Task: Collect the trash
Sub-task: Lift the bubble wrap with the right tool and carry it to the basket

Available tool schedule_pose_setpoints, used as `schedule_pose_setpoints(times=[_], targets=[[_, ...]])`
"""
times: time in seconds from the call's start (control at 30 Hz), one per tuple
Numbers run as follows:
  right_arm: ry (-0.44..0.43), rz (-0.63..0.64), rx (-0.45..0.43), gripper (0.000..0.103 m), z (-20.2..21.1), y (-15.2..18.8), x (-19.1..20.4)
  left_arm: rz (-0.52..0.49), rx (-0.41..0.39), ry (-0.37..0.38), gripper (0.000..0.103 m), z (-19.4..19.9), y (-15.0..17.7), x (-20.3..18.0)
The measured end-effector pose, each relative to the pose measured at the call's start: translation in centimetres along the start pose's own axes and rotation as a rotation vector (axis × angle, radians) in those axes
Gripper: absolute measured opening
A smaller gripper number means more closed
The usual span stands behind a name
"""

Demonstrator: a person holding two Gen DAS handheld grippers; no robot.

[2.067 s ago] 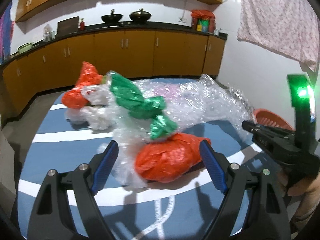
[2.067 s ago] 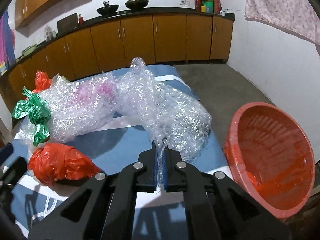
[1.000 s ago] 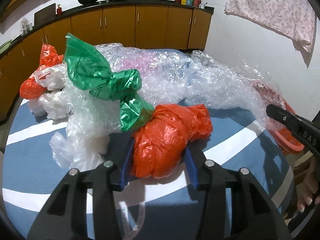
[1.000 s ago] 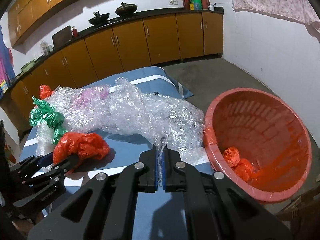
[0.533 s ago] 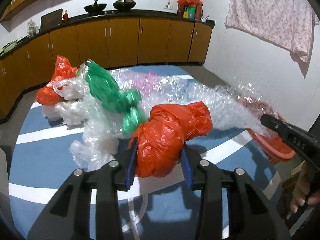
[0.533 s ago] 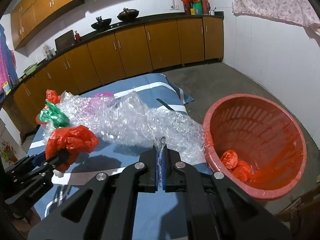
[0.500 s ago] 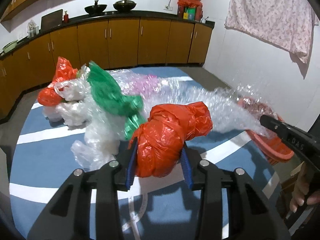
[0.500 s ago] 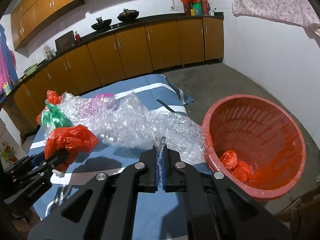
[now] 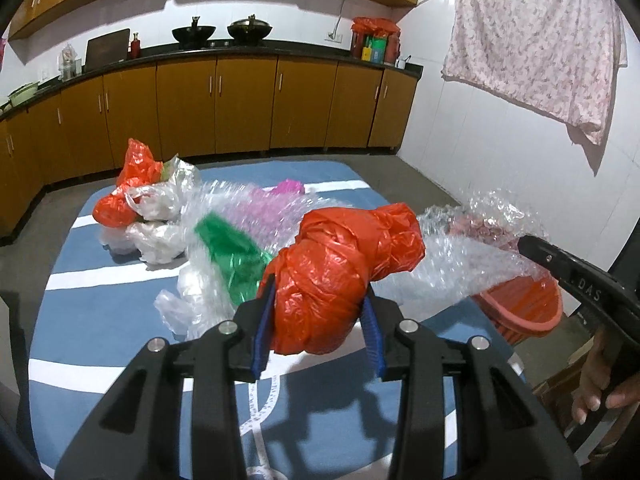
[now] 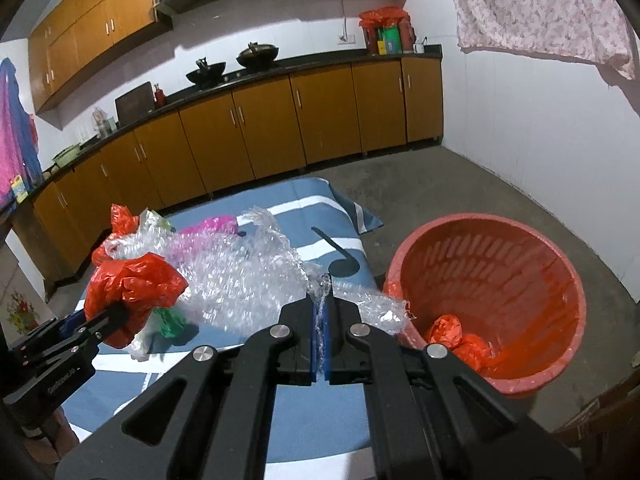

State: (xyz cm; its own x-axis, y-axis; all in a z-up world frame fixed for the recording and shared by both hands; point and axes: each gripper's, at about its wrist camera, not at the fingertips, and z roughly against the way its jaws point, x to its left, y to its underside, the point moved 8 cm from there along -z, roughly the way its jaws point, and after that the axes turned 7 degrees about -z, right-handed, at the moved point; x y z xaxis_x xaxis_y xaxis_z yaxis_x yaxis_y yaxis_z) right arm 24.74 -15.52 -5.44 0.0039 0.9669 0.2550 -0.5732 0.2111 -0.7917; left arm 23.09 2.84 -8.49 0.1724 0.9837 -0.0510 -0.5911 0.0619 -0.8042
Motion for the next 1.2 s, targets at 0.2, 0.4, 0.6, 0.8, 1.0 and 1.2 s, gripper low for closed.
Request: schedule_pose_setpoints(times=[0.2, 0.4, 0.6, 0.8, 1.0, 1.2], targets=[[0.003, -0.009, -0.035, 0.002, 1.4, -0.9, -0.4, 0.003, -0.029, 0.004, 0.038, 1.2, -1.0, -0.4], [0.010, -0.013, -0.063, 0.002, 2.2, -1.8, -0.8, 0.013, -0.045, 0.006, 0.038, 1.9, -1.8, -0.5], [0.026, -0.018, -0.093, 0.002, 2.7, -2.7, -1.9, -0.004, -0.068, 0.014, 0.038, 2.2, -3.2, -1.4], [0.075, -0.042, -0.130, 0.002, 3.3, -4.1, -4.3, -0.022, -0.068, 0.048, 0.038, 1.4, -4.5, -3.3], [0.143, -0.077, -0.162, 0.002, 3.9, -5.2, -7.7, -0.049, -0.048, 0.098, 0.038, -0.5, -5.1, -6.6], [0.246, -0.140, -0.197, 0.002, 4.5, -5.9, -11.8, -0.091, -0.022, 0.157, 0.038, -3.0, -5.5, -11.1]])
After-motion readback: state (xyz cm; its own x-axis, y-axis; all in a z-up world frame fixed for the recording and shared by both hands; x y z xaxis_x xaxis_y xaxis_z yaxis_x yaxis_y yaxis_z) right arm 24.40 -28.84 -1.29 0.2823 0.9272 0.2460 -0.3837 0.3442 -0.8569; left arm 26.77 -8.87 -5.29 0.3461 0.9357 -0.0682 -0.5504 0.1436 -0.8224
